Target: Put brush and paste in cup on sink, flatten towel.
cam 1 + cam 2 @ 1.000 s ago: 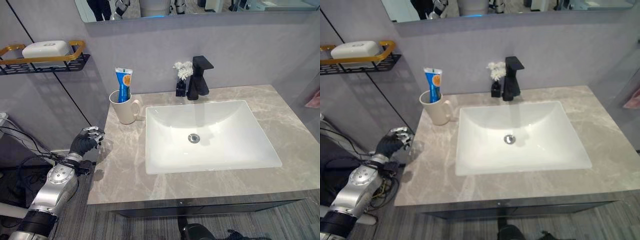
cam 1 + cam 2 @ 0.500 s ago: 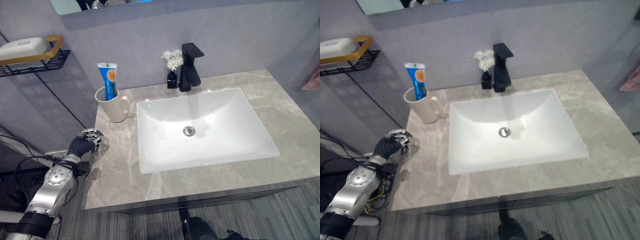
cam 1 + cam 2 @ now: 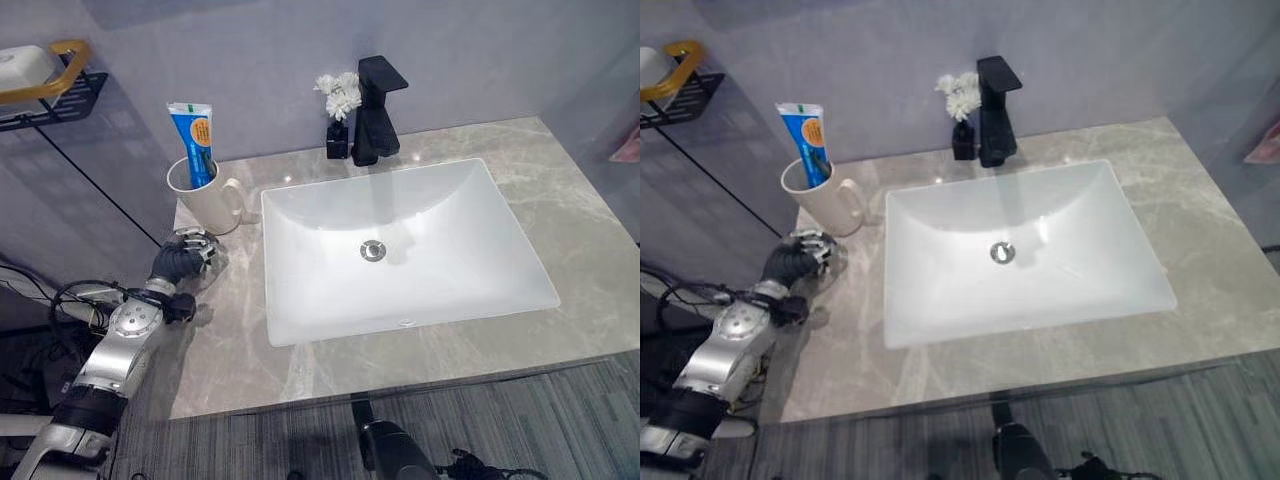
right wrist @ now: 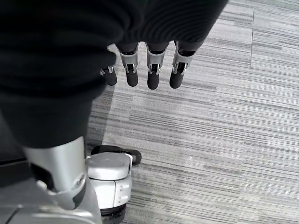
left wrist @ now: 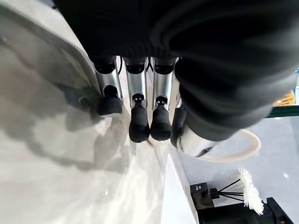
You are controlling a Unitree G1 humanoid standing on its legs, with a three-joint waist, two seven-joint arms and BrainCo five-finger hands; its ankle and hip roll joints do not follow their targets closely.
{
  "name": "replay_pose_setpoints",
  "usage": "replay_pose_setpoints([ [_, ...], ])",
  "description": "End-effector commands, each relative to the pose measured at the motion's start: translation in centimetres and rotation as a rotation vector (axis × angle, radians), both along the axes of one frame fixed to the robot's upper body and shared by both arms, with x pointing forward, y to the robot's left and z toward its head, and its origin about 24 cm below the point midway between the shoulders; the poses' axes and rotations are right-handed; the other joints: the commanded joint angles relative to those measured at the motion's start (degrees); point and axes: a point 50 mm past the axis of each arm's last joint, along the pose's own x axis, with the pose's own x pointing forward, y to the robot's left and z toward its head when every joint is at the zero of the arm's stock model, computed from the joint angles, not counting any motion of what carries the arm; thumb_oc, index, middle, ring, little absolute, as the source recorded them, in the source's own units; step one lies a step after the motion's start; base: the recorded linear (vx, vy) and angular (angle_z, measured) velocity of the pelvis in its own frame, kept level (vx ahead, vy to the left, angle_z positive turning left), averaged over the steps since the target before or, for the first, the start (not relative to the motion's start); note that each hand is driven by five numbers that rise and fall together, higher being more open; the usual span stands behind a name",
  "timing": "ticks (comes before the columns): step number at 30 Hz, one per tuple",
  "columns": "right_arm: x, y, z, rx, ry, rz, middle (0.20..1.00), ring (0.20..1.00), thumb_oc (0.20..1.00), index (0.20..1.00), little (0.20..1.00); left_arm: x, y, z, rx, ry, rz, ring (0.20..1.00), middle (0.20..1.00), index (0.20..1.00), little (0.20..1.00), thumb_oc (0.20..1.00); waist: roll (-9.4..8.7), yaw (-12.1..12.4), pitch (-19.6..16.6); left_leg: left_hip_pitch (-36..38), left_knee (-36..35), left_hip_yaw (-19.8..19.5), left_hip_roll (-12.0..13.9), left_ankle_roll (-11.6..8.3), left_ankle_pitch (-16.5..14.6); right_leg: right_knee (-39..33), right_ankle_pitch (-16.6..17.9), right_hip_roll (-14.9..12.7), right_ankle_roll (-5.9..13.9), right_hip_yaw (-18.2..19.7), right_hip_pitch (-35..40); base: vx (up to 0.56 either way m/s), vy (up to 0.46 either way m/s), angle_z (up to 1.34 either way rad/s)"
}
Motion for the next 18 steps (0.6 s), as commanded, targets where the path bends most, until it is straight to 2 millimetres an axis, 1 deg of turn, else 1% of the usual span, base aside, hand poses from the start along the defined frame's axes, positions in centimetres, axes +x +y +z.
replay_pose_setpoints([
  [1,-0.9,0.5,-0.4,-0.001,0.026,0.003,1.0,1.0,1.0,1.0,1.0,0.8,-0.1,0.6,-0.01,-0.031,0.015,0.2,0.2,0.2,0.2,0.2,-2.07,-1.01,-0.11,7.19,0.04,1.17,-5.23,1.86,-1.38,-6.11,12.54,-3.7,4.45,-0.88,-3.87,0.0,0.0,0.0],
  [4,-0.4,0.8,-0.3,-0.001,0.01,0.011,1.0,1.0,1.0,1.0,1.0,1.7,-0.5,1.3,-0.035,-0.062,0.038,0.2,0.2,0.2,0.2,0.2,-1.99,-1.27,0.17,6.8,0.04,1.24,-4.9,1.73,-1.25,-5.91,12.49,-3.46,4.32,-1.13,-4.85,0.0,0.0,0.0],
  [6,-0.3,0.8,-0.3,0.001,0.005,0.012,1.0,1.0,1.0,1.0,1.0,1.8,-0.5,1.4,-0.044,-0.067,0.046,0.2,0.2,0.2,0.2,0.2,-1.96,-1.29,0.19,6.6,0.04,1.35,-4.85,1.68,-1.2,-5.9,12.47,-3.36,4.32,-1.17,-5.07,0.0,0.0,0.0],
  [10,-0.1,0.8,-0.2,-0.007,-0.007,0.025,1.0,1.0,1.0,1.0,1.0,2.6,-0.2,1.7,-0.063,-0.07,0.09,0.2,0.2,0.2,0.2,0.2,-2.02,-1.55,0.22,6.13,0.04,2.01,-4.43,1.4,-0.98,-6.33,12.58,-2.68,4.2,-0.9,-5.54,0.0,0.0,0.0],
  [13,0.4,0.9,-0.1,0.009,-0.022,0.038,1.0,1.0,1.0,1.0,1.0,3.2,-0.1,1.9,-0.076,-0.073,0.11,0.2,0.2,0.2,0.2,0.2,-2.15,-1.84,0.53,4.78,0.04,1.81,-4.14,0.9,-0.13,-7.18,12.96,-2.94,4.16,-1.15,-6.45,-0.05,-0.013,-0.01],
  [16,0.5,0.8,0.0,0.005,-0.025,0.044,1.0,1.0,1.0,1.0,1.0,3.8,0.4,1.9,-0.08,-0.063,0.151,0.2,0.2,0.2,0.2,0.2,-2.5,-2.05,0.46,3.5,0.04,1.68,-4.02,0.62,0.21,-7.66,13.22,-3.19,4.1,-1.35,-7.13,-0.04,-0.022,0.04],
  [18,0.2,0.7,-0.1,-0.002,-0.016,0.038,1.0,1.0,1.0,1.0,1.0,4.1,0.6,2.0,-0.085,-0.057,0.168,0.2,0.2,0.2,0.2,0.2,-2.55,-2.17,0.52,3.5,0.04,1.82,-3.98,0.6,0.02,-7.7,13.23,-3.15,4.05,-1.35,-7.09,0.0,0.0,0.0],
])
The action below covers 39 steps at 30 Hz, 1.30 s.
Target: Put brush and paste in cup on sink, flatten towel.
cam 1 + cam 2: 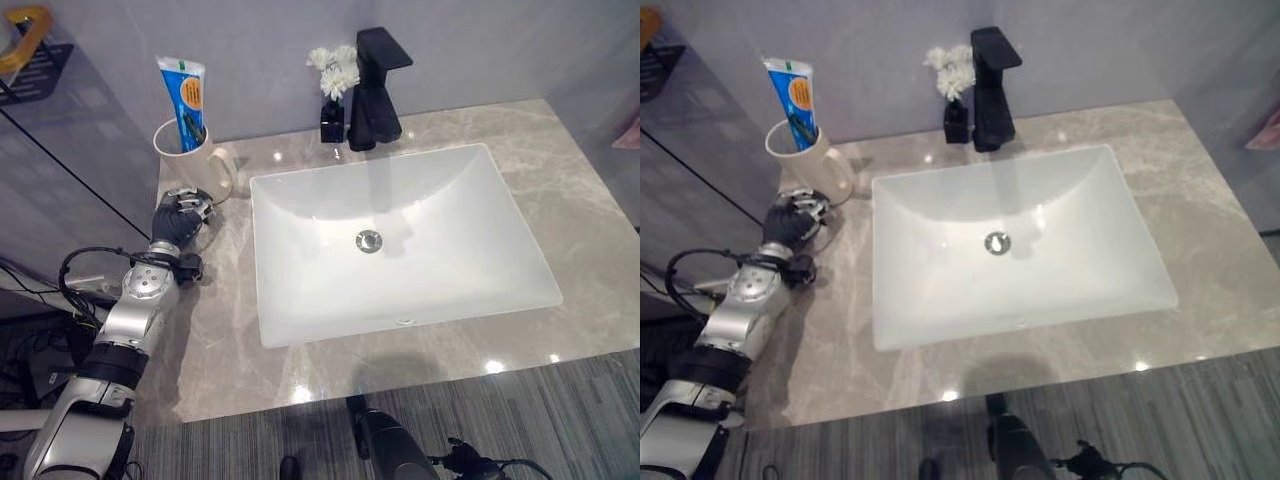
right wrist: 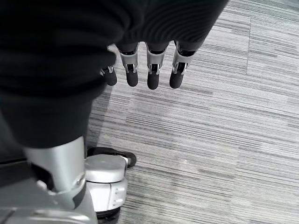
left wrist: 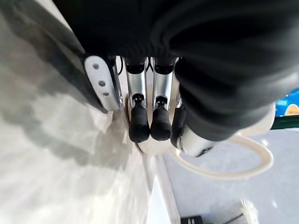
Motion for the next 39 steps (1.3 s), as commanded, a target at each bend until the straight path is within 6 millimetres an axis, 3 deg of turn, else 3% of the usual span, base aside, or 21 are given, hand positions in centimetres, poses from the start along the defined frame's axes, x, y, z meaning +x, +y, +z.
replay_pose_setpoints([
  [1,-0.9,0.2,-0.3,0.003,0.02,-0.003,1.0,1.0,1.0,1.0,1.0,0.1,0.5,-1.8,-0.034,0.076,0.046,0.2,0.2,0.2,0.2,0.2,-1.62,-1.33,-0.17,7.58,0.05,1.8,-4.26,1.09,-0.27,-6.76,12.76,-3.33,4.46,-0.98,-3.23,0.0,0.0,0.0],
  [6,-1.0,0.0,-0.3,0.002,0.027,-0.016,1.0,1.0,1.0,1.0,1.0,-0.6,1.4,-1.5,0.0,0.07,0.038,0.2,0.2,0.2,0.2,0.2,-0.94,-1.16,0.17,7.8,0.05,1.8,-4.19,0.95,-0.38,-6.41,12.53,-3.32,4.24,-1.15,-3.47,0.0,0.0,0.0],
  [9,-1.9,-0.6,-0.3,-0.007,0.053,-0.023,1.0,1.0,1.0,1.0,1.0,-2.1,3.4,-1.8,0.035,0.088,0.073,0.2,0.2,0.2,0.2,0.2,-0.33,-0.66,-0.32,8.62,0.05,2.26,-4.05,0.83,-0.83,-6.92,12.31,-3.41,4.18,-1.29,-2.51,0.03,-0.003,0.01],
  [14,-2.3,-0.7,-0.4,-0.012,0.071,-0.02,1.0,1.0,1.0,1.0,1.0,-2.2,4.8,-1.5,0.019,0.083,0.138,0.2,0.2,0.2,0.2,0.2,0.38,-0.48,-1.08,9.02,0.05,2.61,-3.61,0.47,-0.29,-7.09,11.94,-3.05,4.02,-1.83,-1.99,0.02,-0.017,0.04],
  [20,-1.7,-0.5,-0.3,-0.004,0.05,-0.013,1.0,1.0,1.0,1.0,1.0,-1.3,4.7,-0.4,0.053,0.06,0.159,0.2,0.2,0.2,0.2,0.2,0.4,-0.82,-1.0,8.26,0.05,2.97,-3.48,0.26,0.51,-7.25,12.26,-2.68,3.92,-2.03,-2.98,0.0,0.0,0.0],
  [24,-1.7,-0.4,-0.4,-0.004,0.055,-0.016,1.0,1.0,1.0,1.0,1.0,-0.2,3.6,0.5,0.076,0.039,0.138,0.2,0.2,0.2,0.2,0.2,0.12,-1.38,-1.38,7.47,0.05,3.15,-3.29,0.03,1.06,-7.21,12.2,-2.65,3.82,-2.29,-3.95,0.0,0.0,0.0],
  [30,-2.4,-0.9,-0.4,-0.022,0.085,-0.034,1.0,1.0,1.0,1.0,1.0,0.8,2.9,0.5,0.088,0.06,0.133,0.2,0.2,0.2,0.2,0.2,0.08,-2.13,-1.71,7.15,0.05,3.56,-3.08,-0.33,1.3,-7.43,12.01,-2.26,3.6,-2.29,-4.19,0.0,-0.006,-0.01],
  [39,-1.9,-1.0,-0.3,-0.025,0.058,-0.044,1.0,1.0,1.0,1.0,1.0,1.5,3.0,0.5,0.092,0.08,0.166,0.2,0.2,0.2,0.2,0.2,0.65,-2.68,-1.78,6.42,0.05,4.25,-2.7,-0.73,2.63,-7.63,11.47,-1.5,3.25,-2.25,-4.76,0.0,-0.002,-0.02],
])
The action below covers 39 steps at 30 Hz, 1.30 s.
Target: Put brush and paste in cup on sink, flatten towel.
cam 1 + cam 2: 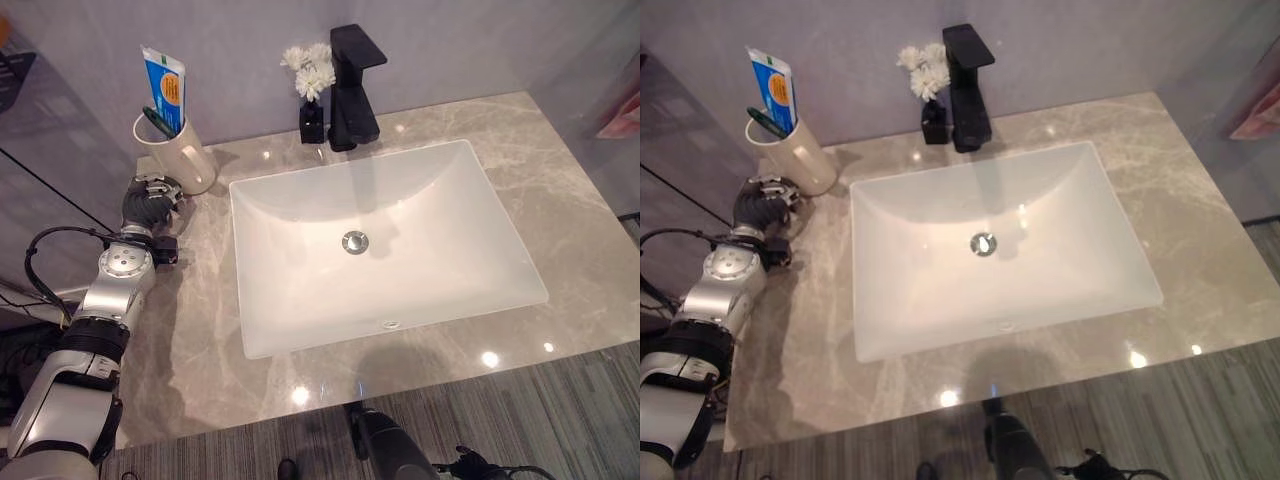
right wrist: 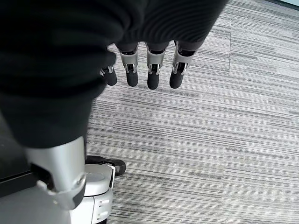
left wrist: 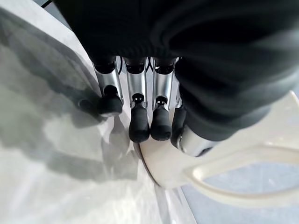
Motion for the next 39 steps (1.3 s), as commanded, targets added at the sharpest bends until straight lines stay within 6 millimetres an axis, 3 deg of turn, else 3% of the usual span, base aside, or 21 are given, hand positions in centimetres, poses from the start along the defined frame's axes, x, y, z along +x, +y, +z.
replay_pose_setpoints([
  [1,-0.8,0.0,-0.2,-0.002,0.019,-0.016,1.0,1.0,1.0,1.0,1.0,0.7,-0.2,-0.1,-0.009,0.007,0.024,0.2,0.2,0.2,0.2,0.2,-0.7,-1.14,1.85,9.18,0.11,2.68,-4.11,0.02,2.44,-7.49,11.43,-2.87,4.29,-1.55,-1.66,0.0,0.0,0.0],
  [12,0.2,0.3,0.0,0.008,-0.023,-0.011,1.0,1.0,1.0,1.0,1.0,1.4,-0.5,0.4,0.069,0.022,0.015,0.2,0.2,0.2,0.2,0.2,-0.15,-1.98,2.02,8.24,0.11,3.39,-3.97,-0.31,3.21,-6.6,10.84,-2.35,4.06,-1.56,-3.23,0.0,0.001,-0.02],
  [27,1.0,0.7,0.1,0.009,-0.056,0.011,1.0,1.0,1.0,1.0,1.0,3.1,-3.6,2.5,0.173,-0.019,-0.075,0.2,0.2,0.2,0.2,0.2,0.35,-3.06,2.39,7.49,0.11,4.17,-3.74,-0.42,2.83,-5.85,10.72,-2.12,4.21,-1.73,-5.14,0.0,0.0,0.0],
  [39,1.4,0.7,0.3,0.008,-0.078,0.02,1.0,1.0,1.0,1.0,1.0,3.2,-4.4,1.7,0.169,0.003,-0.099,0.2,0.2,0.2,0.2,0.2,0.14,-3.5,2.08,8.16,0.11,4.54,-3.07,-0.69,2.17,-3.59,9.33,-1.61,4.12,-2.71,-6.13,0.0,0.0,0.0],
])
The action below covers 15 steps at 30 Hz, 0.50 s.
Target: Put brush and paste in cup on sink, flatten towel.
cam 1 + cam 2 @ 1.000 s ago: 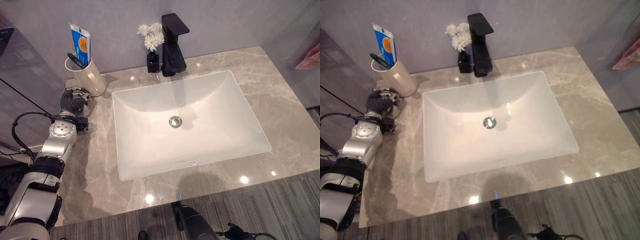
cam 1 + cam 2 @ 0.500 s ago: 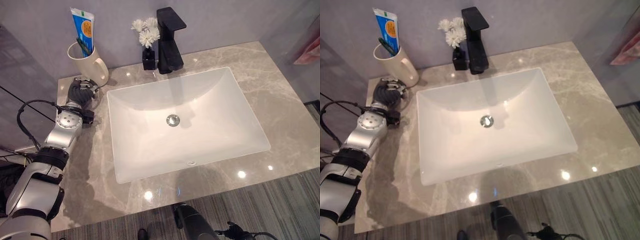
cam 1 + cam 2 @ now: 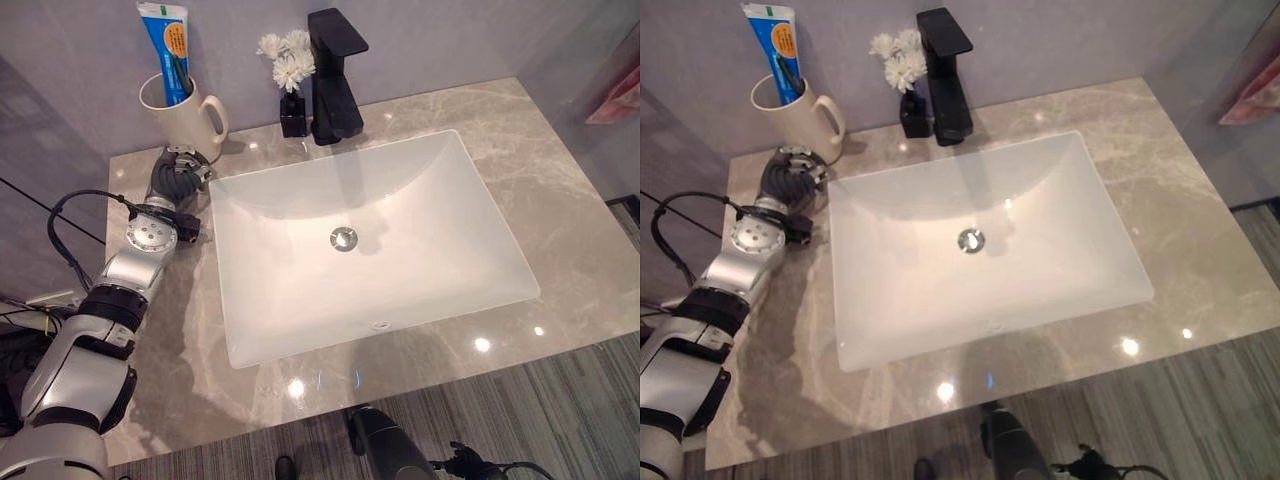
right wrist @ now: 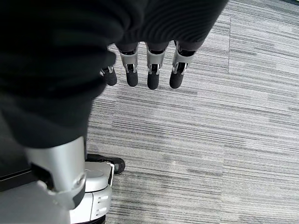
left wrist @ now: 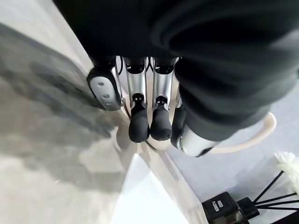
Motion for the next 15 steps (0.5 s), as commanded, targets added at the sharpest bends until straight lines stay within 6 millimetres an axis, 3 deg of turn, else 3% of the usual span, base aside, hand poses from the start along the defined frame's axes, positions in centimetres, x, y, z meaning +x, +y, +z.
replay_pose_setpoints([
  [1,0.5,-0.2,0.2,-0.01,-0.033,-0.016,1.0,1.0,1.0,1.0,1.0,0.5,-0.6,-1.3,0.003,0.07,-0.007,0.2,0.2,0.2,0.2,0.2,-0.18,-1.95,2.43,11.46,0.14,2.96,-3.27,-0.04,2.21,-3.8,8.93,-1.96,4.38,-3.07,-2.52,0.0,0.0,0.0],
  [8,0.5,-0.7,0.3,-0.014,-0.02,-0.005,1.0,1.0,1.0,1.0,1.0,-1.7,2.2,-1.9,-0.104,0.041,-0.013,0.2,0.2,0.2,0.2,0.2,0.45,-0.88,2.05,12.12,0.14,2.87,-3.31,-0.16,2.42,-3.39,8.42,-1.92,4.22,-3.31,-2.12,0.0,0.0,-0.01],
  [10,0.5,-0.4,0.3,-0.004,-0.025,-0.003,1.0,1.0,1.0,1.0,1.0,-2.6,3.7,-2.7,-0.205,0.015,0.047,0.2,0.2,0.2,0.2,0.2,0.66,-0.24,2.05,11.97,0.14,2.65,-3.15,-0.28,2.84,-2.87,7.89,-2.07,4.06,-3.65,-2.47,0.0,0.0,0.0],
  [15,0.9,-0.2,0.3,-0.006,-0.044,-0.003,1.0,1.0,1.0,1.0,1.0,-3.1,5.5,-2.9,-0.246,-0.01,0.165,0.2,0.2,0.2,0.2,0.2,0.82,0.22,2.69,11.75,0.14,2.59,-2.86,-0.46,3.46,-2.39,7.36,-2.06,3.86,-4.16,-2.7,-0.02,-0.013,0.07],
])
